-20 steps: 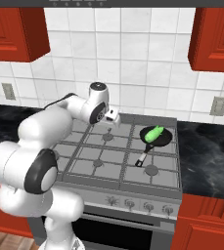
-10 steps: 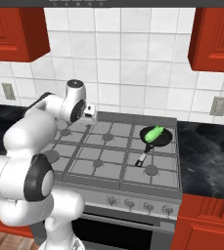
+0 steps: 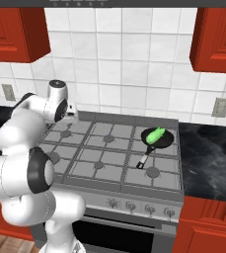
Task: Put the corn and lemon wedge in the pan. Then turn on the rear right burner and set the heat to medium.
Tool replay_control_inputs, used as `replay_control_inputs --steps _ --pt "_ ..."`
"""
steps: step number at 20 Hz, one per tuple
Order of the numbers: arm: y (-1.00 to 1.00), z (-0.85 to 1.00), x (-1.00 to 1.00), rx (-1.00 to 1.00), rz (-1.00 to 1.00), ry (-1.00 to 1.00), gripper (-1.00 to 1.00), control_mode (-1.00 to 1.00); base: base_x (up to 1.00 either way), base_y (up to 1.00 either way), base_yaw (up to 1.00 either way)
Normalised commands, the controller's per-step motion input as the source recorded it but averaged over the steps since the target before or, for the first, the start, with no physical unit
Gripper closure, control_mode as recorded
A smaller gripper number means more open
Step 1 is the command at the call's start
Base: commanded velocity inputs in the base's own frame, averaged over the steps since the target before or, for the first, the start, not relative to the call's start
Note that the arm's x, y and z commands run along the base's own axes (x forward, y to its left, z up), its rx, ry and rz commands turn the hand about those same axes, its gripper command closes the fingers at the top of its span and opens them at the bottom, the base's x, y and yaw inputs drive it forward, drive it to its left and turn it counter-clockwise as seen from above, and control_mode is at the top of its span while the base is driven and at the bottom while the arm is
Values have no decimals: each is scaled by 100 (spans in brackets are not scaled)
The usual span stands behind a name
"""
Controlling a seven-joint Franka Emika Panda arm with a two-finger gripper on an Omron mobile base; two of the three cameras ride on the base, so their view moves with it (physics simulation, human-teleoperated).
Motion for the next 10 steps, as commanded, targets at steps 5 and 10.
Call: replay_control_inputs --steps 5,10 --pt "68 0 0 0 21 -1 -100 -100 0 0 0" --pt "74 1 0 -2 13 0 -100 -100 0 0 0"
